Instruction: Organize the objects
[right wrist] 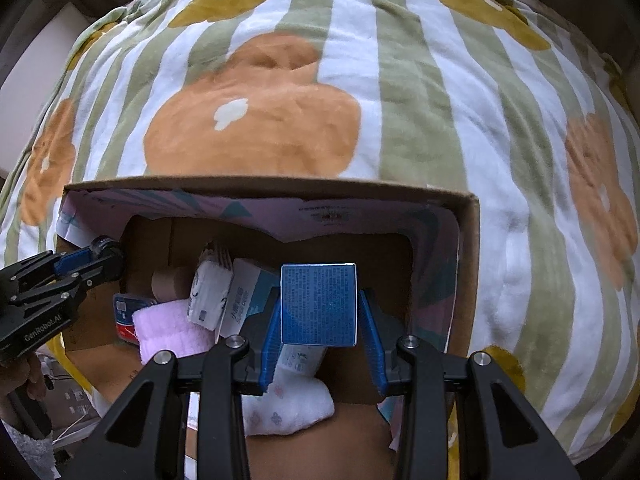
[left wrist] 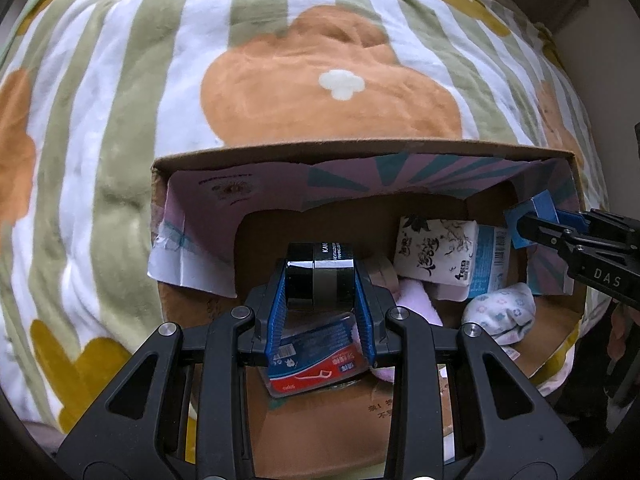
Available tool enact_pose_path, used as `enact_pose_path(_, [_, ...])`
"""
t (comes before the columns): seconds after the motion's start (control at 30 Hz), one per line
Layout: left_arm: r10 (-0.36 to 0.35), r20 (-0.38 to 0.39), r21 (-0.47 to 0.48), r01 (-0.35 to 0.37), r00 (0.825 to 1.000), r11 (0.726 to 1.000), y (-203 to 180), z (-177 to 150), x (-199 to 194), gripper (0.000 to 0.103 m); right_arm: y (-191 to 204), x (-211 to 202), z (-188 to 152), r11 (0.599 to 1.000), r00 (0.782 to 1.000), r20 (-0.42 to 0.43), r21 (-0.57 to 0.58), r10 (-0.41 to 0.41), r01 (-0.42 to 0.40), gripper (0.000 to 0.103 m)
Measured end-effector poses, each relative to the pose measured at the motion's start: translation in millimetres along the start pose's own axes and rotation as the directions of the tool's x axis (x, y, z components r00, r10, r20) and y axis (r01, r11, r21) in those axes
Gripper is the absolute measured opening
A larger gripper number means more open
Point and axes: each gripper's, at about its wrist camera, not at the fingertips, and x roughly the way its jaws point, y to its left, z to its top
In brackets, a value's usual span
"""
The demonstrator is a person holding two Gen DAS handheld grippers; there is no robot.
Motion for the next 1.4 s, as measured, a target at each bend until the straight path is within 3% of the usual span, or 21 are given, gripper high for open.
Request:
enact_pose_path(0.3, [0.025,0.016,0.013,-0.026,1.000,1.000,-8,8,-12,0.028,6,-7,7,1.000,1.000,0.023,-0.005,0.019,-0.019,0.034])
enact_pose_path(0.33, [0.019,0.021,0.014,-0.020,1.000,1.000,-9,8,-14,0.032,8,-7,8,1.000,0.999,0.027,-0.004,0.025,-0.025,0.035])
enact_pose_path(0.4, [0.016,0.034,0.019,-0.017,0.999,1.000,-11,9,-20,0.072,9,-8,9,1.000,0.999,0.033,0.001,0.020,-0.020,0.050])
enact_pose_path(0.43, [0.029,0.041,0.023,-0.030,0.999,0.999,-12,9,-23,0.099,11,-9,10,1.000,0.999,0.038,0.000,0.012,-0.012,0.071])
enact_pose_path(0.47, [0.037,0.063,0.027,-0.039,0.997,0.999,-13,8,-27,0.103,12,-12,10,1.000,0.998,0.058,-0.008,0.000,0.001,0.088])
enact_pose_path(0.53, [0.038,0.061,0.036,-0.040,0.997,0.999,-14,8,-30,0.103,13,-15,10,1.000,0.997,0.072,-0.020,-0.007,0.008,0.103])
enact_pose_path(1.07, [0.028,0.070,0.026,-0.030,0.997,0.999,-16,13,-38,0.103,16,-22,9,1.000,0.995,0.093,-0.010,-0.023,0.024,0.103])
enact_pose_path(1.4, [0.061,0.092,-0.018,-0.059,0.994,0.998,-18,18,-69,0.103,17,-45,14,0.999,0.994,0.102,0.028,-0.036,0.034,0.103])
